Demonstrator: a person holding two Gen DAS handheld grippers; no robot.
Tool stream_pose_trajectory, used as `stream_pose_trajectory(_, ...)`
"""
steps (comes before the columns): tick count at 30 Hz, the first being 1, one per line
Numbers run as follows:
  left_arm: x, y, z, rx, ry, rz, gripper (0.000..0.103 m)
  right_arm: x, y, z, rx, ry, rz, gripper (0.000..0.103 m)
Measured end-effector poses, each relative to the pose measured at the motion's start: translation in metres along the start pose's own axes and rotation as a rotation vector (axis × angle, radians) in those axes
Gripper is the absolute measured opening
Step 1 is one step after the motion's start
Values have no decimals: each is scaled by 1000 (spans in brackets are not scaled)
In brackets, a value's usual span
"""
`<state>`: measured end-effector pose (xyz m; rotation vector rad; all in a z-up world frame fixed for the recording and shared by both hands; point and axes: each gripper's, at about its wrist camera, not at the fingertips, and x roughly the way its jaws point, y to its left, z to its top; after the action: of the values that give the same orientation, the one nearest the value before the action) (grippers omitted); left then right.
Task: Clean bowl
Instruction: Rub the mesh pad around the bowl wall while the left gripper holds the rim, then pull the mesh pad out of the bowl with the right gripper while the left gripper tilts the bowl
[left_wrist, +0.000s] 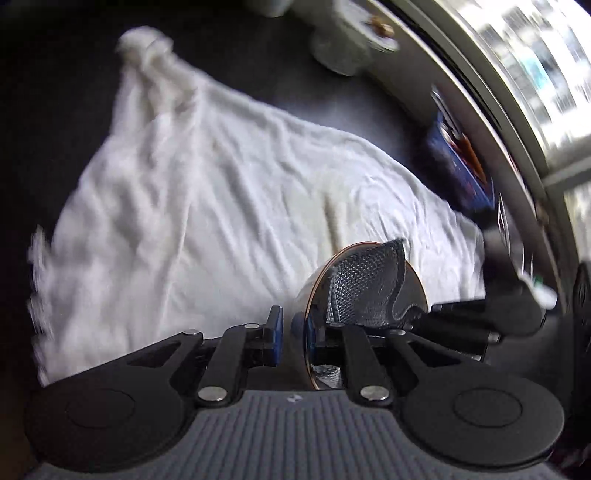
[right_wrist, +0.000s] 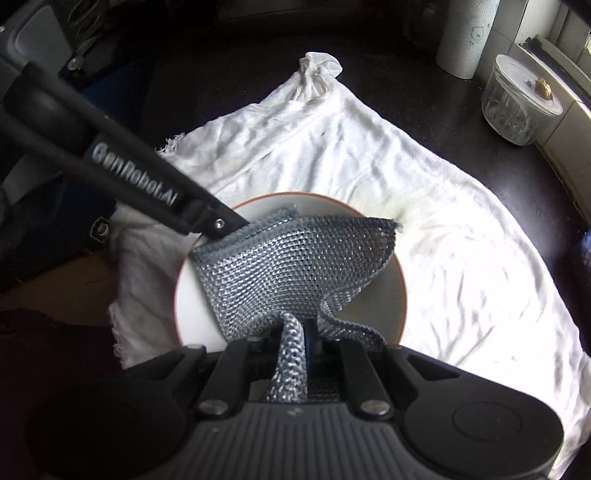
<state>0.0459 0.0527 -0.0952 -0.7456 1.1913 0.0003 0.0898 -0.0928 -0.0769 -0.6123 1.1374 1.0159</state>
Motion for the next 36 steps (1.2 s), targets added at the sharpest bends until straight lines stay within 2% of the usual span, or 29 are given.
stream_pose_trajectory(5, 6, 10, -15, -170, 24, -33, 12, 0, 5, -2, -3, -6, -1, 12)
stream_pose_trajectory(6, 7, 13, -18, -198, 30, -41, 13, -1, 6, -3, 1, -11, 10, 12)
stream_pose_trajectory(8, 9, 17, -21, -244, 50, -54, 12, -1, 5, -4, 44, -21, 87, 12)
stream_pose_trajectory(15, 7, 15, -25, -223, 50, -70, 13, -9, -8, -14, 139, -67, 175, 8)
stream_pose_trajectory(19, 7, 14, -19, -182, 37, -72, 13, -31, -28, -29, 249, -154, 233, 7)
stream_pose_trajectory(24, 3, 9, -5, -115, -7, -69, 13, -68, -58, -41, 344, -273, 202, 7)
stream_pose_trajectory(27, 3, 14, 8, -117, -44, -47, 13, -85, -74, -49, 376, -327, 115, 7)
stream_pose_trajectory(29, 7, 16, 16, -99, -26, -62, 14, -85, -80, -51, 375, -322, 56, 7)
stream_pose_trajectory(32, 5, 3, 24, 39, -6, -20, 17, -70, -84, -58, 375, -283, 29, 7)
stream_pose_trajectory(34, -7, -19, 22, 259, -71, 88, 19, -63, -83, -61, 379, -277, 34, 7)
stream_pose_trajectory(36, -16, -34, 18, 409, -116, 174, 19, -57, -81, -64, 383, -276, 24, 7)
